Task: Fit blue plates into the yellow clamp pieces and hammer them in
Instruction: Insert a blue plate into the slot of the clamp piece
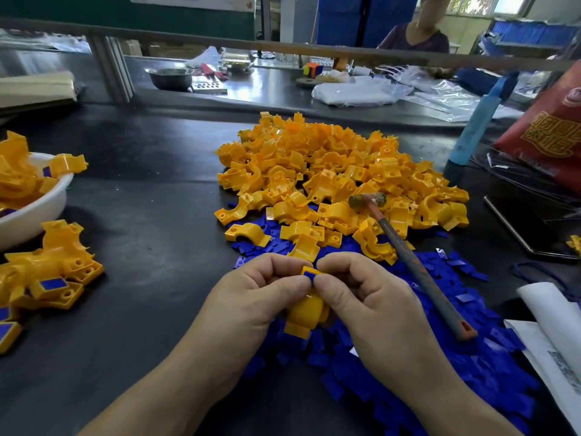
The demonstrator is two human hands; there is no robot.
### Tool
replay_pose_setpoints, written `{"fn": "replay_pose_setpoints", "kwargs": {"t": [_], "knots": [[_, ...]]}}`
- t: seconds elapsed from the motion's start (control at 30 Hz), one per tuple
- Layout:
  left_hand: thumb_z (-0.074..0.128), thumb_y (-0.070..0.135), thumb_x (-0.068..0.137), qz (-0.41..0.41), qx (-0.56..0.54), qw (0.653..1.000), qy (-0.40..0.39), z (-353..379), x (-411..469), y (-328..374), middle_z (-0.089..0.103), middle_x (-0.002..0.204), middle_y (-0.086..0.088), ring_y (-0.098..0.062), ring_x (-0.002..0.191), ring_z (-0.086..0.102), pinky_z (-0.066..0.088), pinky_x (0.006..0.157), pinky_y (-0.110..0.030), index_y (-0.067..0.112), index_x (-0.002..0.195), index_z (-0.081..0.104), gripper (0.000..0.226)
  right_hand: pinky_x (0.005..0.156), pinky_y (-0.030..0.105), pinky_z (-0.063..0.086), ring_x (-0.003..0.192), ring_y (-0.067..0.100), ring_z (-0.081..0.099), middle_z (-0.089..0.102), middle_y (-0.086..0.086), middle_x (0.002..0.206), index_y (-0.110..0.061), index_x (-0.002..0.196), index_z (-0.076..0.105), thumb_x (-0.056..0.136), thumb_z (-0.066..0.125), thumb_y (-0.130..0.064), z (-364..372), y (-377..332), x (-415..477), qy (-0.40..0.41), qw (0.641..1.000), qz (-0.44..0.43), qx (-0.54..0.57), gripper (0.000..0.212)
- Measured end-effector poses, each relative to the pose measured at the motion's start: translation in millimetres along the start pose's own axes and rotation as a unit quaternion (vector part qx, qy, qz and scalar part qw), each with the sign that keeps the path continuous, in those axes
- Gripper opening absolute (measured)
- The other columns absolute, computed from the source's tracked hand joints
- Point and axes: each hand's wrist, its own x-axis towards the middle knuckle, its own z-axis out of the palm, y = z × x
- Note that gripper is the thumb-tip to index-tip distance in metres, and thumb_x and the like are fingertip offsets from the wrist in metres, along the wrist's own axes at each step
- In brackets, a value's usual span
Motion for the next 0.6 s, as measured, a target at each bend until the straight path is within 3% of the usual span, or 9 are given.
{"fn": "replay_pose_setpoints", "kwargs": {"t": [0.43,0.6], "knots": [[0.071,0.031,0.075,-0.008,-0.01,1.0,-0.008,2.1,-2.1,1.1,0.075,0.098,-0.016,-0.037,0.091,0.072,0.057,0.076,-0.041,0.022,0.096,0.075,0.023,0.055,0.02,0.054,0.07,0.01,0.067,0.067,-0.007,0.085,-0.038,0.092,0.066,0.079,0.059,-0.04,-2.9,0.4,0.4,-0.011,0.997,0.028,0.068,0.015],[0.07,0.034,0.073,0.012,0.021,1.0,0.02,2.8,-4.5,2.0,0.076,0.094,-0.01,-0.028,0.088,0.073,0.055,0.075,-0.037,0.026,0.092,0.076,0.021,0.055,0.021,0.054,0.067,0.013,0.067,0.067,-0.002,0.083,-0.034,0.091,0.067,0.082,0.06,-0.036,-2.5,-1.1,-1.3,-0.013,0.998,0.004,0.068,0.012]]}}
